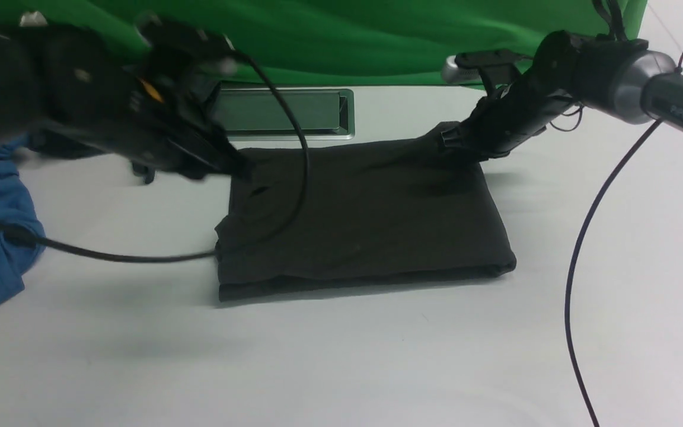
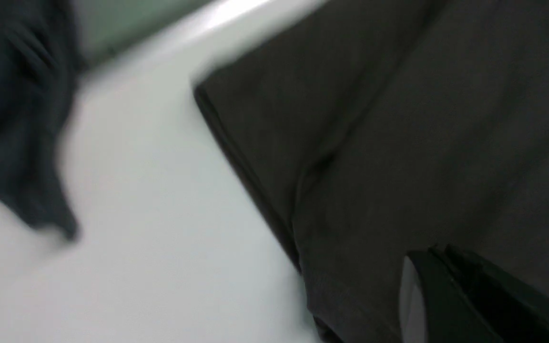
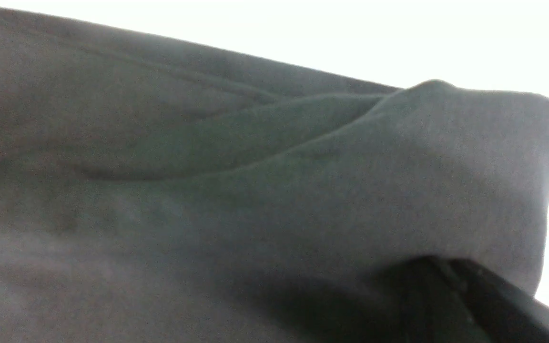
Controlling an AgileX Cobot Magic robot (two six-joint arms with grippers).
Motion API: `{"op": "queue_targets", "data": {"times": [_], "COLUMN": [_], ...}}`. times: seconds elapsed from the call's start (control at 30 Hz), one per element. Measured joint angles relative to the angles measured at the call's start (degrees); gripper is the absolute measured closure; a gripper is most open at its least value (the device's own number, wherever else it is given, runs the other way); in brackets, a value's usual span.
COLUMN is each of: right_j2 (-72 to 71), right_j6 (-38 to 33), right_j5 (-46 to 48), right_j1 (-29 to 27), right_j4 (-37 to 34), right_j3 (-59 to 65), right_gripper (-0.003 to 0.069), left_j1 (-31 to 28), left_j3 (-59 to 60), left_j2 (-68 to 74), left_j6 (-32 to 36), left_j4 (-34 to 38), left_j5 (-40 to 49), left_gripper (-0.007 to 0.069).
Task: Fold a long-sleeved shirt on a white desktop.
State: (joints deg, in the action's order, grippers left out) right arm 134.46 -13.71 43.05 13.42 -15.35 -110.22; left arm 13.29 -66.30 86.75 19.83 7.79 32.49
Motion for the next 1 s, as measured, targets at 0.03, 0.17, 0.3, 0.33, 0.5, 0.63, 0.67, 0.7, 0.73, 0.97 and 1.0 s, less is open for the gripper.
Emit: {"op": "queue_targets", "data": {"times": [0.03, 0.17, 0.3, 0.33, 0.5, 0.63, 0.67, 0.7, 0.73, 0.97, 1.0], "right_j2": [-0.15, -3.03, -11.99, -14.32, -26.85, -35.78, -39.25, -41.07, -43.57, -67.49, -70.94], "right_j6": [-0.25, -0.48, -0.48, -0.48, 0.22, 1.22, 1.69, 2.06, 2.58, 5.52, 5.99], "right_j5": [0.73, 4.82, 10.49, 11.54, 13.89, 14.26, 14.32, 14.20, 14.01, 9.92, 9.56], "right_j1": [-0.06, -0.37, -0.85, -1.05, -1.42, -1.42, -1.42, -1.42, -1.42, -1.42, -1.42], "right_j4": [0.07, 0.96, 2.89, 3.12, 3.34, 3.34, 3.34, 3.40, 3.38, 3.38, 3.42], "right_j3": [-0.58, -1.27, -1.33, -1.33, 4.19, 13.18, 17.07, 19.86, 22.02, 47.75, 51.12], "right_gripper": [0.0600, 0.0599, 0.0599, 0.0599, 0.0596, 0.0596, 0.0596, 0.0596, 0.0596, 0.0596, 0.0596], "left_j1": [-0.05, -0.05, -0.05, -0.05, -0.05, -0.05, -0.05, -0.05, -0.05, -0.05, -0.05], "left_j3": [0.79, 6.40, 17.88, 20.74, 33.70, 40.83, 42.53, 43.73, 44.55, 48.79, 48.94], "left_j2": [-2.60, -12.42, -26.58, -30.09, -47.97, -58.29, -61.52, -63.47, -64.86, -75.12, -75.56], "left_j6": [0.00, 1.24, 3.08, 3.28, 3.68, 3.72, 3.72, 3.72, 3.72, 3.74, 3.74], "left_j4": [0.00, 0.43, 1.64, 1.79, 4.26, 5.47, 5.60, 5.60, 5.65, 5.78, 5.78], "left_j5": [-0.43, -4.02, -12.78, -14.91, -21.97, -22.50, -22.57, -22.63, -22.63, -22.87, -22.87], "left_gripper": [0.0606, 0.0606, 0.0606, 0.0606, 0.0606, 0.0606, 0.0606, 0.0606, 0.0606, 0.0606, 0.0606]}}
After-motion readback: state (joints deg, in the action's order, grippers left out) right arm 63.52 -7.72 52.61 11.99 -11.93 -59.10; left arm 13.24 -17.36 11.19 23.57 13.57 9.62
